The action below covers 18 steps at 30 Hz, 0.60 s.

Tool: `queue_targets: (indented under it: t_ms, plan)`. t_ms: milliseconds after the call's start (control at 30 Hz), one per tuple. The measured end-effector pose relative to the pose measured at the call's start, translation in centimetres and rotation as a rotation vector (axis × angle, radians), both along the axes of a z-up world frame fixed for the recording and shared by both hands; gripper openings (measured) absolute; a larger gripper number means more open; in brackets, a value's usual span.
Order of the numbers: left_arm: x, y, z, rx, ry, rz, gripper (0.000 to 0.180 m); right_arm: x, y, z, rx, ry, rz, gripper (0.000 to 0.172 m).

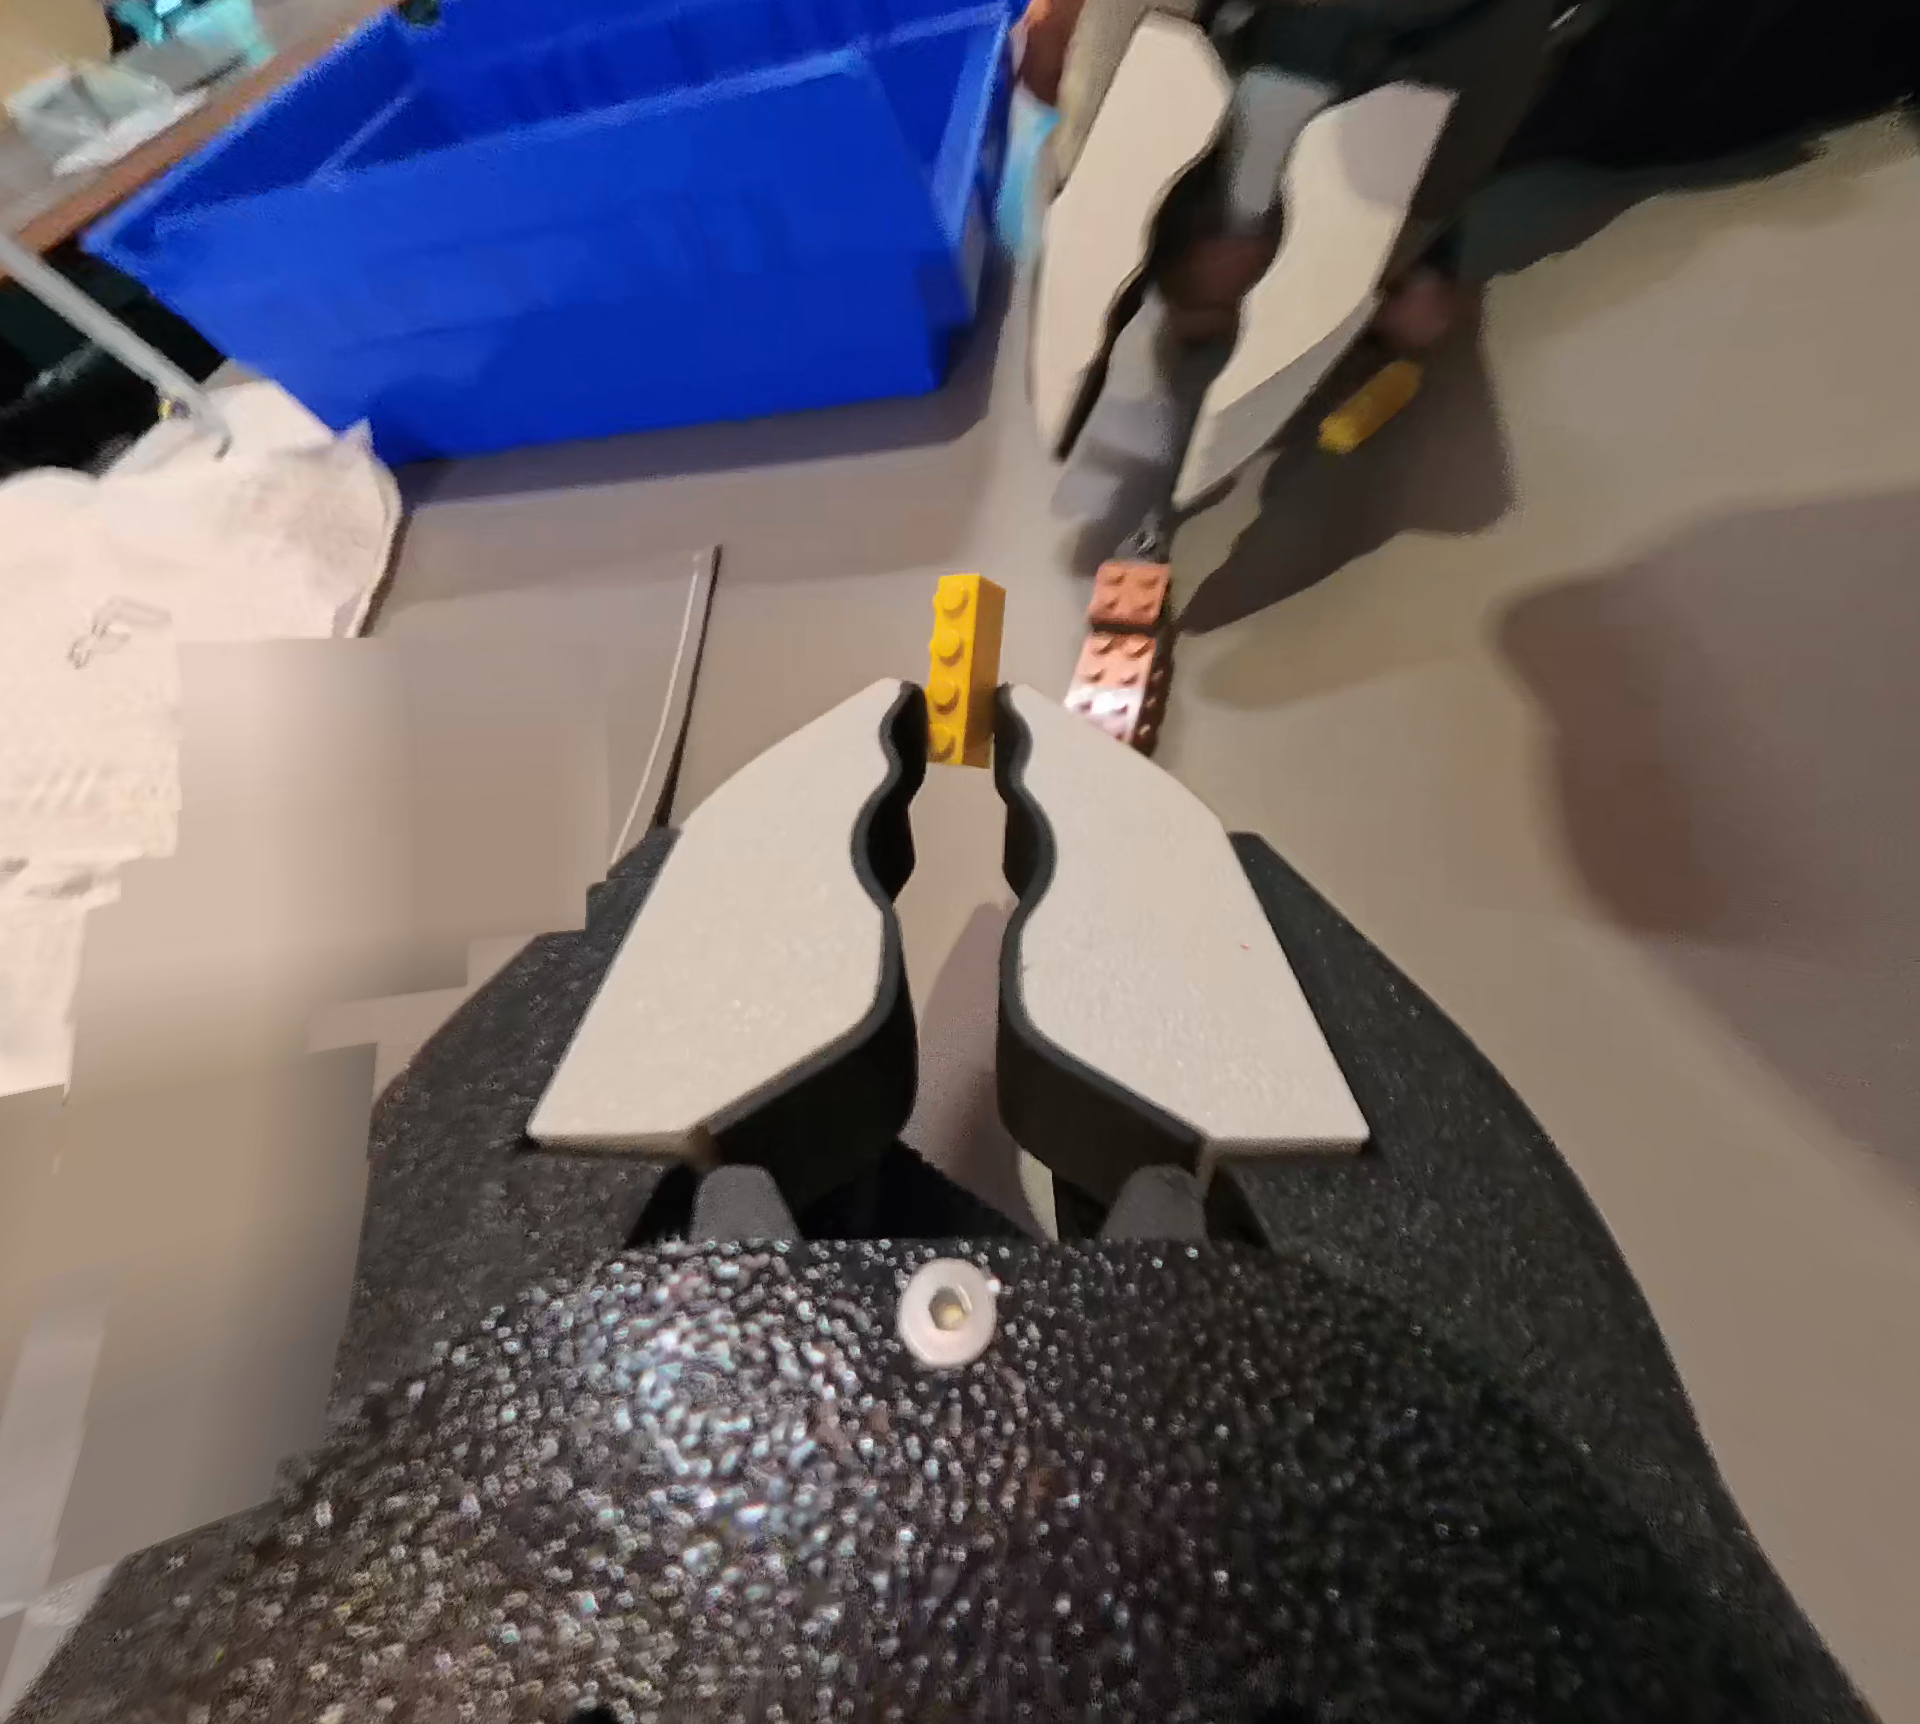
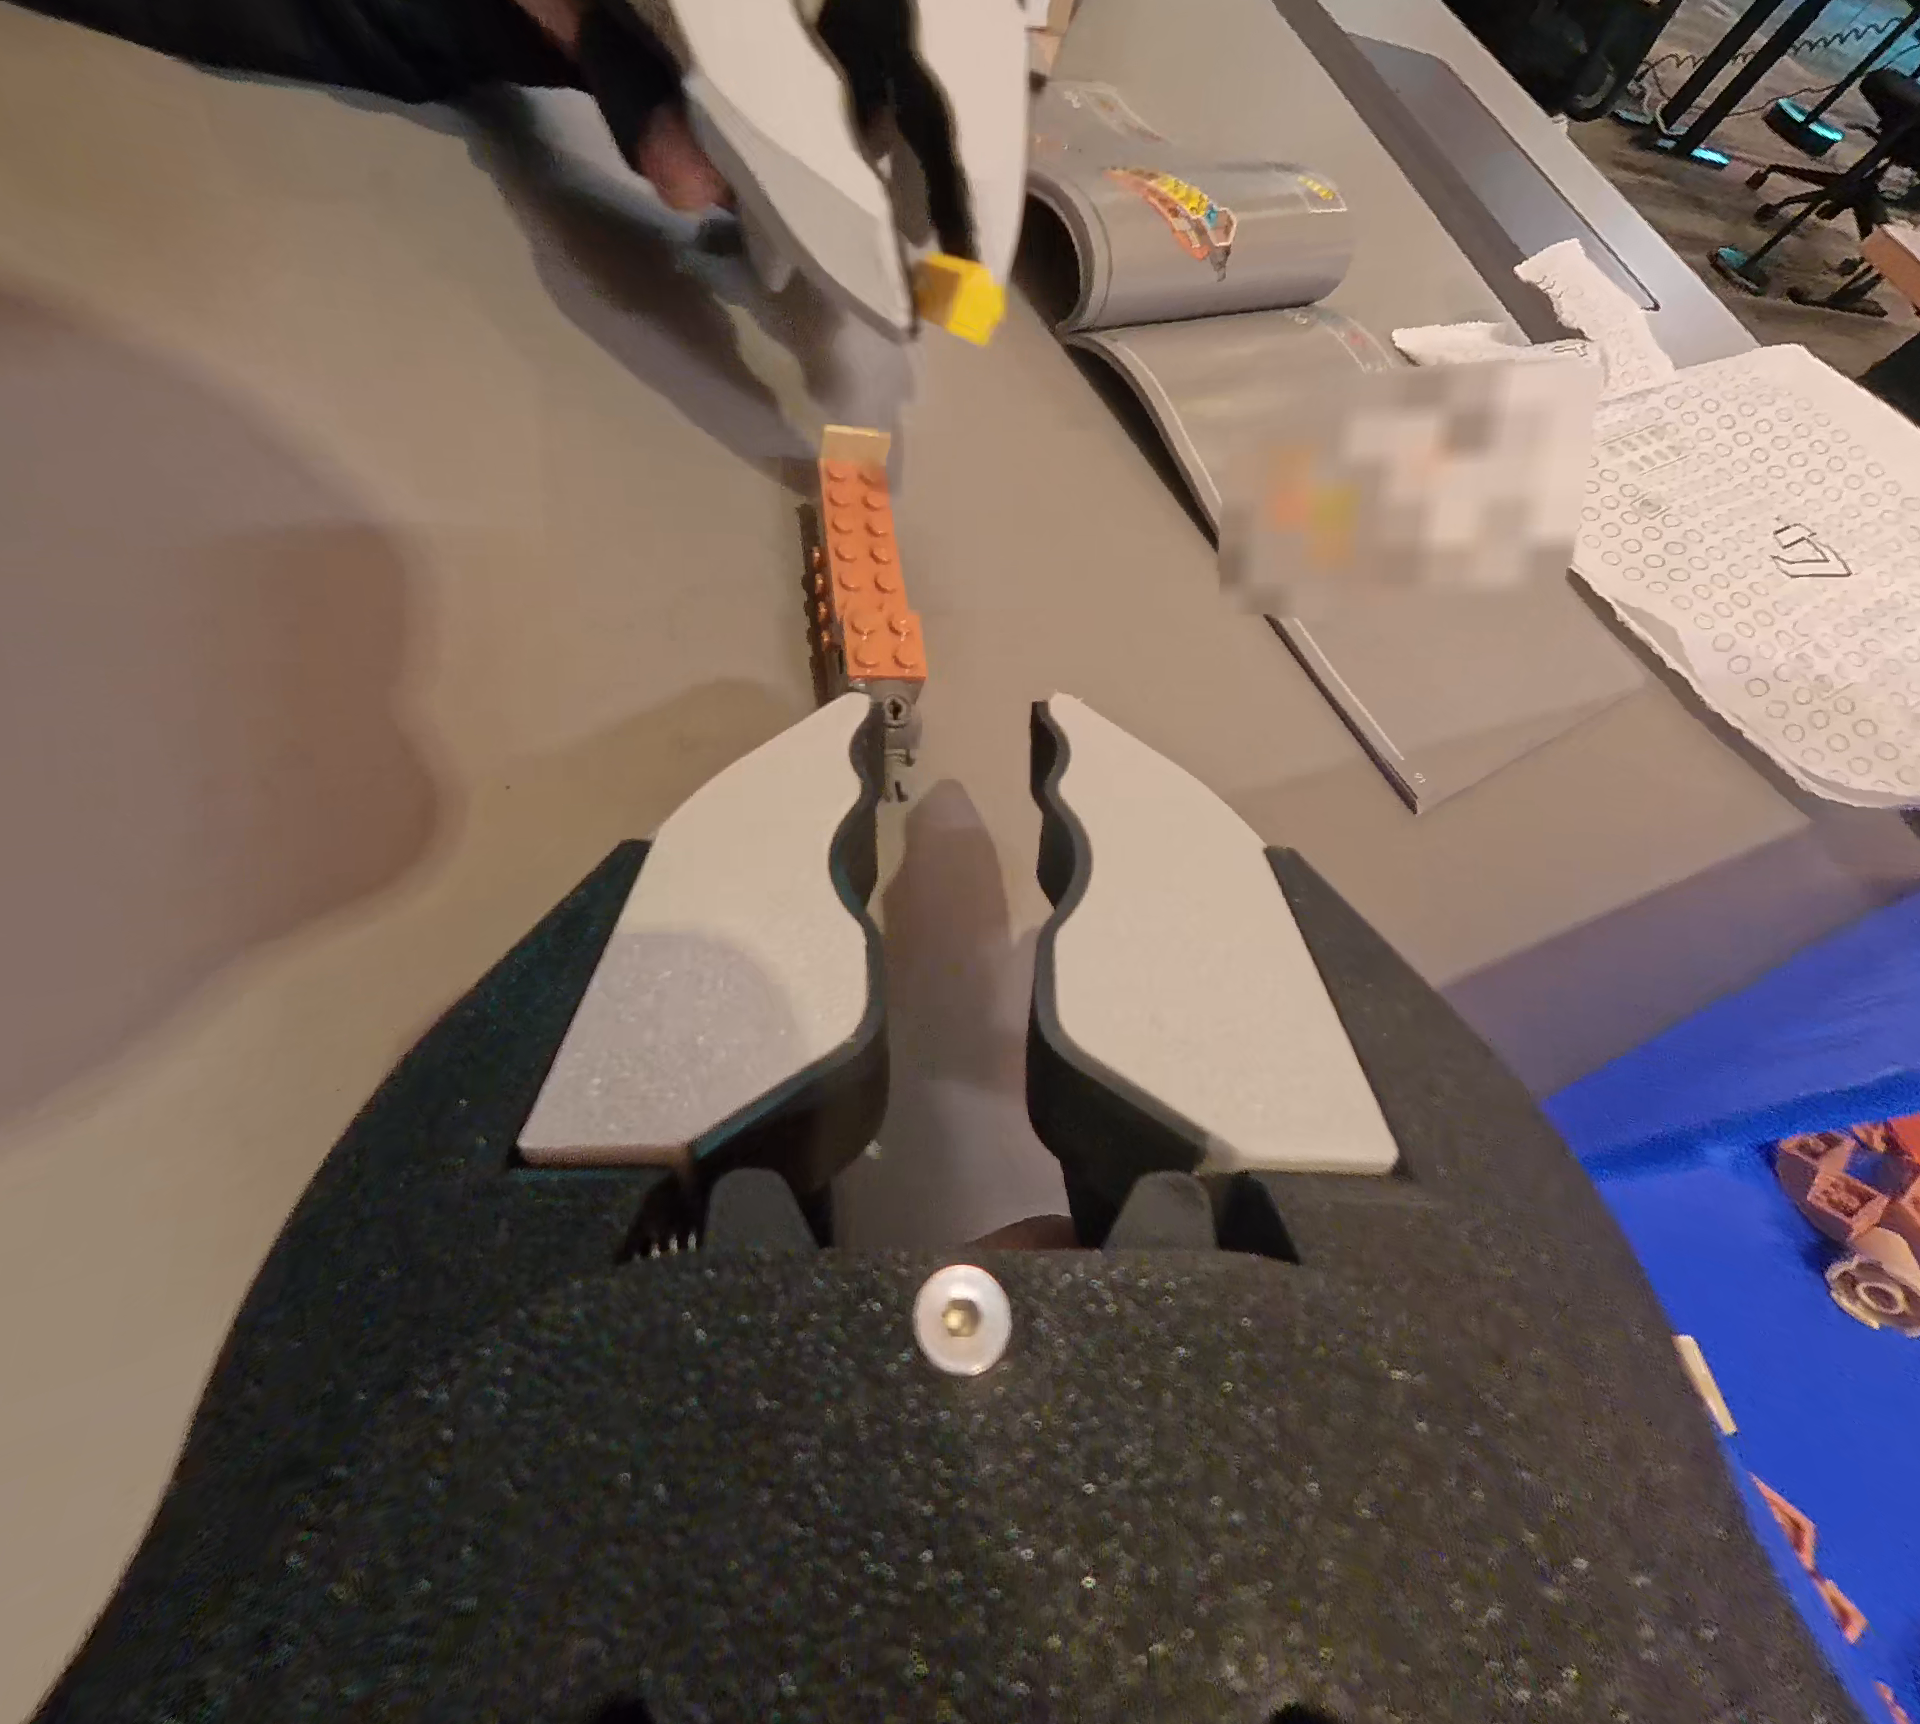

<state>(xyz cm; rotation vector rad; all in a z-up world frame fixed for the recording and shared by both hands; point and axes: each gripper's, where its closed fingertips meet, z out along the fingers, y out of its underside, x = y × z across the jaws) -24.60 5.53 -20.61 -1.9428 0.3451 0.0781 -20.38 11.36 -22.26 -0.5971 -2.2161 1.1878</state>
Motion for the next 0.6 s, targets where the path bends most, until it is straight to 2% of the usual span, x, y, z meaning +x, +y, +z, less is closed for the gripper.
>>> queue_targets:
  t_ms: [133,367,467,600]
  plan:
    - [3.3,0.3,1.0,0.016,0.051,-0.112,0.012,-0.4,0.7,1.0,-0.077,0.013,-0.040,0.024]
    - [8.2,0.9,-3.1,-0.192,0.179,-0.229,0.012,-0.7,2.2,1.6,-0.133,0.016,-0.094,0.022]
    - [8.7,0.6,-4.7,-0.273,0.140,-0.249,0.012,-0.6,2.5,1.4,-0.125,0.008,-0.099,0.022]
    - [8.5,0.6,-4.9,-0.293,0.105,-0.246,0.013,-0.4,2.8,1.2,-0.118,-0.009,-0.104,0.022]
